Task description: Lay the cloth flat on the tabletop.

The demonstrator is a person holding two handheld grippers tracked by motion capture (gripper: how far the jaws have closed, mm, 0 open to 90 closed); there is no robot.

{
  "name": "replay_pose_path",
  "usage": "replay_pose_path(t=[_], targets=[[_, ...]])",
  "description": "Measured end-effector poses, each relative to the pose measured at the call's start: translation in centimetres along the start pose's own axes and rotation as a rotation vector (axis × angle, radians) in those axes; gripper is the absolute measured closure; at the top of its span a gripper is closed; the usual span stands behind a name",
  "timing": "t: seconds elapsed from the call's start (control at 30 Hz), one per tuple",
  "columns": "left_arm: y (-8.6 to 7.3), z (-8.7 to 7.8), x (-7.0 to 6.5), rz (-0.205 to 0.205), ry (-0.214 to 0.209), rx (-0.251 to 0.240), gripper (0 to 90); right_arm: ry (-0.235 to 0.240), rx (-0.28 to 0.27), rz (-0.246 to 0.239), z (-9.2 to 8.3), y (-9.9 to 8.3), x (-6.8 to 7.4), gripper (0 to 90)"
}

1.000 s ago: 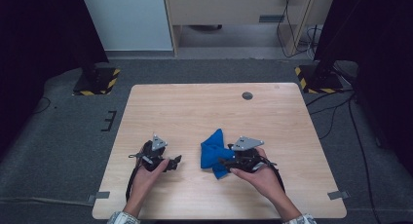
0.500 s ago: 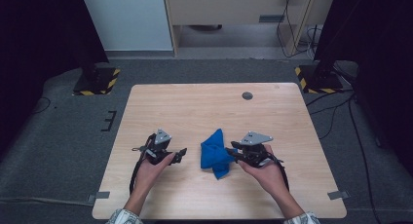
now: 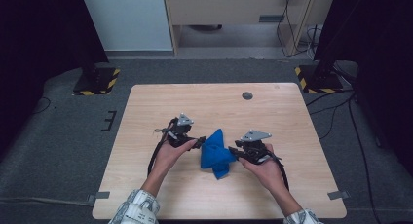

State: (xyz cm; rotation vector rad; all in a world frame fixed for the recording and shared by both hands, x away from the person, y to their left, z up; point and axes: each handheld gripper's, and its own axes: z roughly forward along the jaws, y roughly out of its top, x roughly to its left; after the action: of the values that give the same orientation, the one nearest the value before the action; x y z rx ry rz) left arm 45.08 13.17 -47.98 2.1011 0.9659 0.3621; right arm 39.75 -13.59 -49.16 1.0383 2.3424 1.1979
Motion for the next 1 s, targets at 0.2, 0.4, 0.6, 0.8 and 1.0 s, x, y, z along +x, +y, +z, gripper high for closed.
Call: replay_pose_path(t=[0.2, 0.4, 0.6, 0.8, 1.0], targets=[[0.9, 2.4, -0.6, -0.017, -0.008, 0.036, 19.1, 0.037, 0.030, 0.035, 0.1, -0.4, 0.0, 44.6], [0.7, 4.4, -1.1, -0.022, -0.015, 0.088, 24.3, 0.080, 0.081, 0.021, 0.8, -1.3, 0.6, 39.9], [0.4, 5.4, -1.8, 0.007, -0.020, 0.135, 39.3, 0.079, 0.109, 0.019, 1.4, -1.7, 0.8, 42.0], [0.3, 5.4, -2.3, 0.046, -0.062, 0.139, 71.1, 0.107, 0.150, -0.003, 1.6, -2.4, 1.1, 62.6], [0.6, 5.0, -2.8, 0.078, -0.065, 0.135, 86.5, 0.134, 0.153, -0.018, 1.5, -2.6, 0.8, 84.4]])
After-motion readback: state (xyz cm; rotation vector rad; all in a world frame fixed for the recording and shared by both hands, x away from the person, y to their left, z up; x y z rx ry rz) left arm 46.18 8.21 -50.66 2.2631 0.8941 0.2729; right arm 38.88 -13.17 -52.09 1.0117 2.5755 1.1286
